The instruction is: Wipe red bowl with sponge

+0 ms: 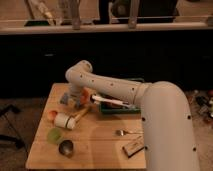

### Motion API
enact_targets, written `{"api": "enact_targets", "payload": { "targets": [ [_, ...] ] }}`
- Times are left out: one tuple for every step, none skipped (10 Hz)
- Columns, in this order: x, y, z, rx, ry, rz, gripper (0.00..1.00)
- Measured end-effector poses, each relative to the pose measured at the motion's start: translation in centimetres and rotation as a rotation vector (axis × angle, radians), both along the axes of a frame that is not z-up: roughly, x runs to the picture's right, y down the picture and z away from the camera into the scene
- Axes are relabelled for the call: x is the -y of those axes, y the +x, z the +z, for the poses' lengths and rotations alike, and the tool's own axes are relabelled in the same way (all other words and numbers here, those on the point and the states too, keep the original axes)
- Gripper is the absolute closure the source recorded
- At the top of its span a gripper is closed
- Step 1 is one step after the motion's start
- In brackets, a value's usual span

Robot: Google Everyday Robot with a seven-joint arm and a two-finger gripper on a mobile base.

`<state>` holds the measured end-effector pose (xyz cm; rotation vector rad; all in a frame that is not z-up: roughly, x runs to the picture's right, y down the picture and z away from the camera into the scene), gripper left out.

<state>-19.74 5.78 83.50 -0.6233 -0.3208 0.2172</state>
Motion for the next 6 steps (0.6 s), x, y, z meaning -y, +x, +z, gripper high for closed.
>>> {"api": "enact_targets", "payload": {
  "targets": [
    [0.7,-0.8,0.5,0.029,0.017,0.003,1.00],
    [1.3,-1.3,1.1,0.050,0.029,0.006,1.00],
    [1.9,-1.4,1.7,0.071,0.043,0.013,1.00],
    [2.1,-1.7,2.1,0.095,0.054,0.018,1.00],
    [2.2,-1.7,2.5,0.116,0.061,0.026,1.00],
    [2.3,-1.8,3.1,0.143,0.071,0.037,1.00]
  ]
}}
